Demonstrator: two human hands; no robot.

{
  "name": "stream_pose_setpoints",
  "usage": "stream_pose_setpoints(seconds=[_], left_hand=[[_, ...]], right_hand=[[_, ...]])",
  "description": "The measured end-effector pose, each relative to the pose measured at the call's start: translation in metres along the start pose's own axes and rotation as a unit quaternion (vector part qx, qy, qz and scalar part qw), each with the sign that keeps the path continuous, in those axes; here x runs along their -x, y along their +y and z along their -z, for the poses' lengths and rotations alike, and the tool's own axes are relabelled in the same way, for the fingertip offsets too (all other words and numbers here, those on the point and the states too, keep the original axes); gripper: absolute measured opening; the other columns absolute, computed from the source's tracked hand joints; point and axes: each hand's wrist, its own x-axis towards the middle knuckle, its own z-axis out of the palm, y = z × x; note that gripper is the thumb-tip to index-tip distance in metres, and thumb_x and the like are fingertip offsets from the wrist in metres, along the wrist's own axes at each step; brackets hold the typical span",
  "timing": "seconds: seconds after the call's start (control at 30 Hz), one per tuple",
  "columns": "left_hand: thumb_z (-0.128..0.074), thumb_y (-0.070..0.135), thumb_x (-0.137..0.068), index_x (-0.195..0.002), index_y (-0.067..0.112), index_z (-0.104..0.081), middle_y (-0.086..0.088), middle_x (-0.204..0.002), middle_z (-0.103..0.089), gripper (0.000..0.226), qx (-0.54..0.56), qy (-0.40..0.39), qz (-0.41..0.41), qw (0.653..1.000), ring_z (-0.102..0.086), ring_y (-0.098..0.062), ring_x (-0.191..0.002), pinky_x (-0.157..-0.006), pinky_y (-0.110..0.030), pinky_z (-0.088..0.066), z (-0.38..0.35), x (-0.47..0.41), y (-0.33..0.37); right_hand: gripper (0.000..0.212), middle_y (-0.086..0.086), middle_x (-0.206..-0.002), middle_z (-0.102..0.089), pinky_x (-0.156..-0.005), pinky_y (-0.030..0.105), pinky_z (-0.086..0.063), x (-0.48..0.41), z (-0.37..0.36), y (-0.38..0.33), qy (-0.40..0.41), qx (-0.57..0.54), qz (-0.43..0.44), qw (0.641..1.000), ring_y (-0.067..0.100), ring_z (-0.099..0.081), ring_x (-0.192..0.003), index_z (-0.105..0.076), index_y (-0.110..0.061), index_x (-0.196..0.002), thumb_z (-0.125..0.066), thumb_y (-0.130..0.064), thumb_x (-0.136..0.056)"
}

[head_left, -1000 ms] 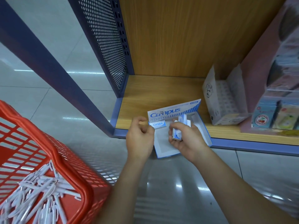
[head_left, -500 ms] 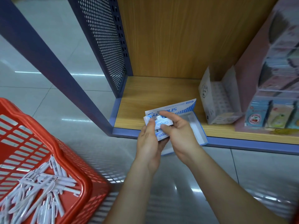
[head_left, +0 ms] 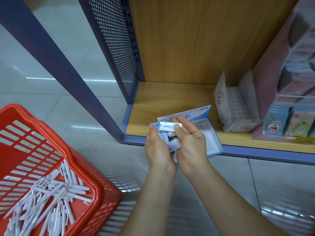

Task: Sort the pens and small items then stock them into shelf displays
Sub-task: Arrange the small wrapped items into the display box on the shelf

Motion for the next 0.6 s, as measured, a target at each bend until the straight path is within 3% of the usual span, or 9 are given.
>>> stream_pose_setpoints(seconds=[0.1,0.17,0.3,0.43,0.47,0.53,0.57,0.6], left_hand=[[-0.05,0.038,-0.096,-0.098,0.013,-0.067,-0.01,-0.095,-0.073,0.03,-0.05,0.031,-0.074,0.995,-0.07,-0.029,-0.089,-0.081,-0.042,-0.057,-0.003,0.0,0.0],[-0.054,0.031,-0.095,-0.092,0.012,-0.067,-0.012,-0.094,-0.072,0.023,-0.079,0.038,-0.114,0.99,-0.069,-0.031,-0.089,-0.079,-0.043,-0.056,-0.005,0.0,-0.001],[-0.06,0.024,-0.092,-0.087,0.01,-0.068,-0.006,-0.08,-0.071,0.016,-0.139,0.005,-0.166,0.976,-0.068,-0.023,-0.075,-0.074,-0.039,-0.057,-0.008,0.0,-0.005],[-0.059,0.023,-0.092,-0.082,0.009,-0.067,-0.005,-0.075,-0.066,0.018,-0.149,-0.021,-0.154,0.976,-0.063,-0.018,-0.068,-0.065,-0.033,-0.054,-0.008,0.005,-0.004],[-0.059,0.025,-0.092,-0.081,0.01,-0.066,-0.007,-0.076,-0.066,0.019,-0.144,-0.023,-0.137,0.98,-0.062,-0.019,-0.067,-0.061,-0.03,-0.054,-0.008,0.007,-0.002],[-0.057,0.031,-0.092,-0.081,0.012,-0.065,-0.008,-0.073,-0.066,0.023,-0.115,-0.032,-0.083,0.989,-0.06,-0.017,-0.058,-0.048,-0.022,-0.047,-0.008,0.01,0.007],[-0.055,0.036,-0.092,-0.08,0.013,-0.064,-0.006,-0.069,-0.064,0.028,-0.101,-0.038,-0.05,0.993,-0.057,-0.015,-0.052,-0.043,-0.019,-0.042,-0.008,0.013,0.013],[-0.052,0.041,-0.092,-0.078,0.014,-0.063,-0.003,-0.063,-0.061,0.033,-0.094,-0.041,-0.02,0.995,-0.053,-0.012,-0.046,-0.04,-0.016,-0.038,-0.008,0.014,0.018]], right_hand=[[0.026,0.012,-0.11,-0.071,-0.081,0.035,-0.058,0.002,0.001,-0.003,0.01,-0.076,-0.056,0.995,0.028,-0.07,-0.097,-0.065,-0.012,-0.109,-0.048,0.003,-0.096],[0.029,0.019,-0.103,-0.071,-0.07,0.035,-0.058,0.001,0.003,-0.006,0.026,-0.093,-0.078,0.992,0.029,-0.071,-0.084,-0.062,-0.014,-0.115,-0.048,0.002,-0.095],[0.023,0.011,-0.087,-0.071,-0.071,0.038,-0.054,-0.005,0.007,-0.005,0.036,-0.089,-0.098,0.991,0.026,-0.066,-0.077,-0.062,-0.013,-0.115,-0.056,-0.008,-0.093],[0.011,0.007,-0.077,-0.066,-0.051,0.026,-0.051,-0.013,0.02,-0.013,-0.034,-0.061,-0.168,0.983,0.018,-0.063,-0.059,-0.066,-0.008,-0.091,-0.061,-0.018,-0.09],[0.009,0.007,-0.077,-0.066,-0.057,0.028,-0.054,-0.015,0.024,-0.014,-0.042,-0.067,-0.179,0.981,0.017,-0.062,-0.059,-0.066,-0.008,-0.087,-0.061,-0.016,-0.089],[0.014,0.014,-0.099,-0.068,-0.086,0.031,-0.054,-0.017,0.029,-0.017,-0.061,-0.103,-0.195,0.974,0.02,-0.061,-0.071,-0.066,-0.006,-0.097,-0.064,-0.011,-0.084],[0.021,0.017,-0.109,-0.067,-0.093,0.032,-0.049,-0.019,0.031,-0.018,-0.065,-0.123,-0.205,0.969,0.023,-0.061,-0.077,-0.065,-0.005,-0.103,-0.065,-0.009,-0.083],[0.021,0.018,-0.11,-0.065,-0.089,0.028,-0.05,-0.019,0.033,-0.02,-0.068,-0.137,-0.211,0.965,0.023,-0.061,-0.079,-0.065,-0.005,-0.103,-0.066,-0.008,-0.082]])
